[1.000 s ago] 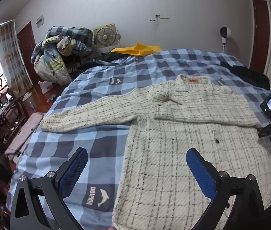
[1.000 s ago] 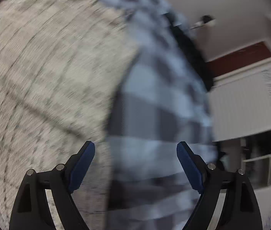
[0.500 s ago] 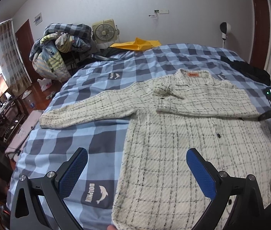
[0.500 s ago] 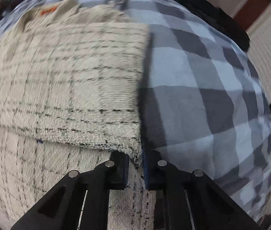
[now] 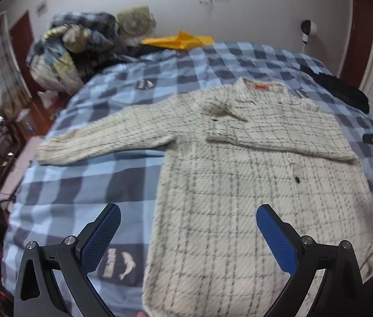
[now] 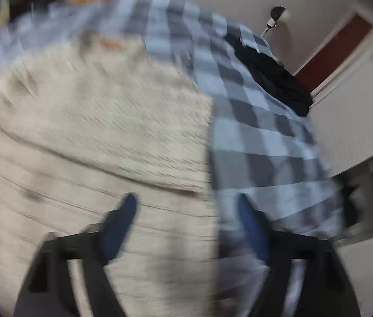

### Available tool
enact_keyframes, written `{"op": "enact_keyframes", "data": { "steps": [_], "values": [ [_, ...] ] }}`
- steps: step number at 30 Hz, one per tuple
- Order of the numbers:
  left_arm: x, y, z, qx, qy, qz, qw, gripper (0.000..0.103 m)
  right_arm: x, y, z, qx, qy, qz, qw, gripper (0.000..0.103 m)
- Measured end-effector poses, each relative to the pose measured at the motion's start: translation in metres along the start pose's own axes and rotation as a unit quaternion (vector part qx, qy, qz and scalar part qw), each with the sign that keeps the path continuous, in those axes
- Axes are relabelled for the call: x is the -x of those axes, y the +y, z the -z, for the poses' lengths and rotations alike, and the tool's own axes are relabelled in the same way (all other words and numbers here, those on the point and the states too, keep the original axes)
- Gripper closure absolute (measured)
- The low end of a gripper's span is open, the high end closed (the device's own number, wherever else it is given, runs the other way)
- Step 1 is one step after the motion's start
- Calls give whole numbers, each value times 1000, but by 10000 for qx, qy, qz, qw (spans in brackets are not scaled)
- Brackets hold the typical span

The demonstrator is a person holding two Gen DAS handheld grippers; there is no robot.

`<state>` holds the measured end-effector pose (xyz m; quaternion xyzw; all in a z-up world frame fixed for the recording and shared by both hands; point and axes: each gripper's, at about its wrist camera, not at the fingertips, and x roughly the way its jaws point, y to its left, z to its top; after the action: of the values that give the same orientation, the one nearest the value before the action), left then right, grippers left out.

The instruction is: Fold small clothes

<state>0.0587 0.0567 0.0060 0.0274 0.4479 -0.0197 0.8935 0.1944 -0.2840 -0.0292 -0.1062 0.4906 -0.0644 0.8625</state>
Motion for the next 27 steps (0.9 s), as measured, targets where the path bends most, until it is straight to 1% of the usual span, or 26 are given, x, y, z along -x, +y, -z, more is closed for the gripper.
{"op": "enact_keyframes", "data": {
  "steps": [1, 2, 3, 4, 5, 6, 7, 8, 10, 11, 12, 13, 15, 17, 18, 19, 20, 23, 24, 26, 27],
  "values": [
    [-8, 0, -9, 2, 104, 26, 9999, 0, 11, 0, 7, -232, -84, -334, 9991, 17],
    [-17, -1, -20, 18, 197, 34, 9998, 0, 19, 3, 6, -508, -106, -837, 9951, 17],
    [-27, -3, -35, 16, 276, 58, 9996, 0, 18, 5, 8, -661, -70, -1151, 9911, 17],
    [-36, -6, -47, 8, 356, 100, 9993, 0, 17, 6, 5, -825, -21, -1488, 9854, 17],
    [-52, -10, -68, 15, 537, 167, 9984, 0, 8, 10, 3, -1050, 25, -1827, 9775, 17],
    [-63, -13, -82, 39, 656, 211, 9976, 0, -1, 14, 2, -1164, 67, -1951, 9738, 17],
    [-75, -16, -98, 88, 772, 285, 9966, 0, -3, 11, 6, -1178, 83, -1956, 9736, 17],
    [-89, -19, -118, 180, 892, 378, 9951, 0, -15, 16, 5, -1136, 96, -1810, 9768, 17],
    [-119, -20, -151, 526, 1142, 502, 9908, 0, -27, 21, 6, -1022, 147, -1444, 9841, 17],
    [-141, -19, -171, 830, 1350, 602, 9855, 0, -39, 20, 4, -934, 262, -1206, 9879, 17],
    [-157, -19, -180, 1038, 1506, 669, 9809, 0, -38, 18, 1, -904, 345, -1164, 9885, 17],
    [-175, -18, -190, 1276, 1693, 724, 9746, 0, -37, 14, 2, -922, 434, -1194, 9876, 17],
    [-213, -17, -205, 1810, 2055, 824, 9582, 0, -43, 7, 0, -1105, 603, -1453, 9813, 17],
    [-242, -18, -212, 2236, 2277, 888, 9435, 0, -47, -3, 0, -1275, 695, -1640, 9757, 17],
    [-253, -20, -215, 2363, 2347, 896, 9386, 0, -46, -5, 1, -1330, 703, -1665, 9745, 17],
    [-262, -24, -217, 2412, 2388, 862, 9367, 0, -47, -8, 0, -1380, 708, -1683, 9735, 17],
    [-270, -29, -220, 2394, 2416, 781, 9371, 0, -47, -12, 0, -1437, 717, -1695, 9723, 17],
    [-289, -47, -226, 2059, 2503, 529, 9445, 1, -45, -17, 1, -1593, 776, -1758, 9683, 17],
    [-295, -52, -228, 1940, 2562, 435, 9460, 4, -40, -18, 2, -1645, 793, -1803, 9665, 17],
    [-302, -56, -226, 1828, 2639, 196, 9469, 14, -42, -22, 3, -1748, 847, -1929, 9618, 17],
    [-303, -56, -223, 1820, 2664, 65, 9465, 24, -44, -23, 3, -1769, 861, -1970, 9605, 17]
  ]
}}
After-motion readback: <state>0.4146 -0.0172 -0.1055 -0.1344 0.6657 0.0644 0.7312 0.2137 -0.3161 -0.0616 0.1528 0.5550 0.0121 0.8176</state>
